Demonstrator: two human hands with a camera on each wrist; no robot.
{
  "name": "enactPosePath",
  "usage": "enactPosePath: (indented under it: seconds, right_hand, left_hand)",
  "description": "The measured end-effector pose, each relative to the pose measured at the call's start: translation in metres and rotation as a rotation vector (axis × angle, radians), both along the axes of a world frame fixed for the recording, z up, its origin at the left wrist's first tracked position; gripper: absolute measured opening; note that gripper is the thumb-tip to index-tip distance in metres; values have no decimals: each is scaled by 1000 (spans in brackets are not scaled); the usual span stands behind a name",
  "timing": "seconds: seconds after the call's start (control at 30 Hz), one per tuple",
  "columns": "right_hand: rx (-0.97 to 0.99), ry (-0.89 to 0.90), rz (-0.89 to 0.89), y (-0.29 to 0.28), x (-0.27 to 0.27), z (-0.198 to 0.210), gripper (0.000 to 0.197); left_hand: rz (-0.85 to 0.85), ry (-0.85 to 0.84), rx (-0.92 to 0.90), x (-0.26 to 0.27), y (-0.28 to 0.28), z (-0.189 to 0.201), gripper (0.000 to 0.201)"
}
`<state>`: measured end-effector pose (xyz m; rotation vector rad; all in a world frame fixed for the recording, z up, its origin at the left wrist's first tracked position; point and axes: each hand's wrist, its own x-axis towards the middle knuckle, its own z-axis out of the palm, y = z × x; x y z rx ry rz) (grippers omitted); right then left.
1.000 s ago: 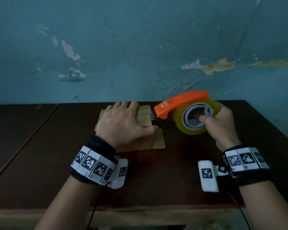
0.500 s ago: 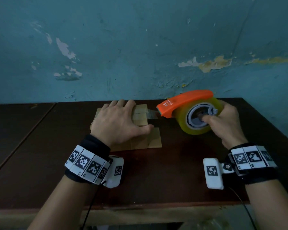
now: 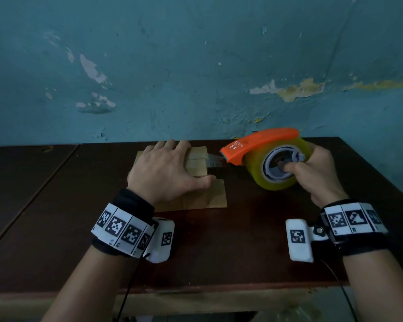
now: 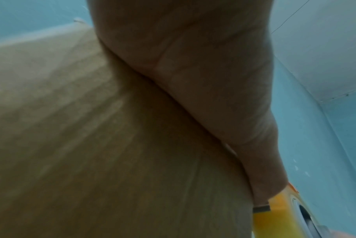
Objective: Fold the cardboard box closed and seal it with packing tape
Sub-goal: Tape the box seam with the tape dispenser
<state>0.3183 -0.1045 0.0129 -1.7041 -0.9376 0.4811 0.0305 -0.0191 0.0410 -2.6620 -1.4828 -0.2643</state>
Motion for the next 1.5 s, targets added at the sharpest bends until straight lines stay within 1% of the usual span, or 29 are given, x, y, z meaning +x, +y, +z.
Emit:
enactPosePath:
  seconds: [0.23, 0.4, 0.53, 0.63, 0.73, 0.8, 0.9, 1.1, 1.27, 1.5]
  right_hand:
    - [-10, 11, -14, -2, -2, 2, 35]
    - [-19, 40, -56, -5, 3, 1, 34]
    - [-17, 17, -36, -6, 4, 2, 33]
    - [4, -2, -18, -5, 4, 3, 36]
    - [32, -2, -3, -4, 2, 5, 43]
    - [62, -44, 11, -5, 1, 6, 47]
    - [113, -158, 22, -7, 0, 8, 49]
    - [106, -361, 74, -8, -4, 12, 50]
    - [93, -431, 84, -6, -10, 15, 47]
    - [66, -474, 45, 0, -19, 18, 42]
  left_hand:
    - [4, -1, -6, 0, -1, 1, 101]
    - [0, 12, -9, 0, 0, 1, 101]
    - [-2, 15, -4, 0, 0, 0, 99]
    - [-5, -1, 0, 0, -1, 0, 97]
    - [-5, -1, 4, 0, -1, 1, 98]
    - [-3, -1, 5, 0, -1, 1, 98]
    - [-1, 2, 7, -1, -1, 0, 96]
    - [-5, 7, 5, 0, -1, 0, 97]
    - [-3, 16, 14, 0, 0, 0, 94]
    - [-4, 19, 12, 0, 0, 0, 96]
